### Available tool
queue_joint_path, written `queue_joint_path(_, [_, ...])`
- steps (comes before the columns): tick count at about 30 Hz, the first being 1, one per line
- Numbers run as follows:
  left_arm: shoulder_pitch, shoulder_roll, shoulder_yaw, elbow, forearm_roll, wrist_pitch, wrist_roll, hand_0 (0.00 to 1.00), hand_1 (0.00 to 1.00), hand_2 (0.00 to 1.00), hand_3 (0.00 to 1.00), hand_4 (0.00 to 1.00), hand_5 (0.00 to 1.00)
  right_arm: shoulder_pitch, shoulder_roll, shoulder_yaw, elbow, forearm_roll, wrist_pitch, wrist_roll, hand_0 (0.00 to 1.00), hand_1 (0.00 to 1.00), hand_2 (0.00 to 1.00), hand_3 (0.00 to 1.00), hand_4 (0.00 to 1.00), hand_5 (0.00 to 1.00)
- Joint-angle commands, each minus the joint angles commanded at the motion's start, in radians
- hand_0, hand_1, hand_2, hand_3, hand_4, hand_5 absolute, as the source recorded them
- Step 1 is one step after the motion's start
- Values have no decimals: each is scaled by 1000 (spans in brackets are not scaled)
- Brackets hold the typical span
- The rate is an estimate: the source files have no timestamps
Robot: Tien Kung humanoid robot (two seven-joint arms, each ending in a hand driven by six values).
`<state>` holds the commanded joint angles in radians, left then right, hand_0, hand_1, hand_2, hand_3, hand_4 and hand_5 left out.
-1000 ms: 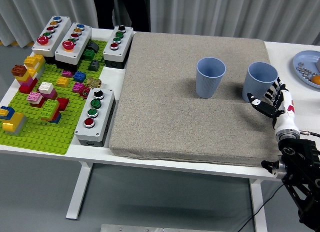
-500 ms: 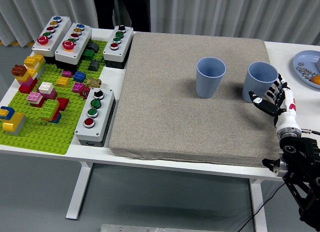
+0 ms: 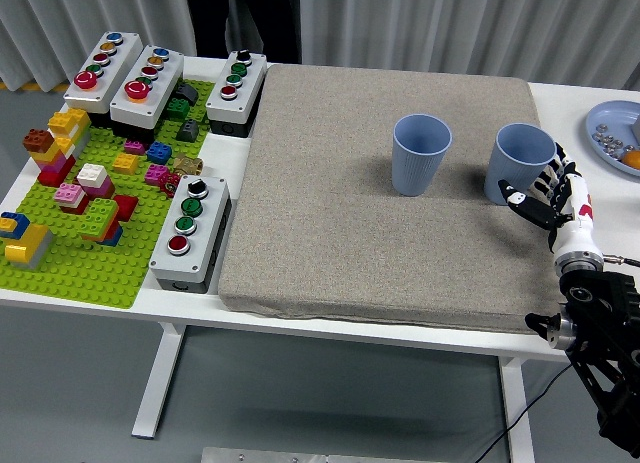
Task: Pick cup pour cup place
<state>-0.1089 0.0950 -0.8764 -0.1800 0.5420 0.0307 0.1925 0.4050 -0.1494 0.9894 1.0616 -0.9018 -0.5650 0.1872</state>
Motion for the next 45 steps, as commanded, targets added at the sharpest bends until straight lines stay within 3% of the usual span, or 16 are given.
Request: queue_joint_path(45, [-3,2,2,0,6,-2,4,761,805,842,761,505,943,31,12,-20,-42,1,8,-5,875,839,923,949,851,212])
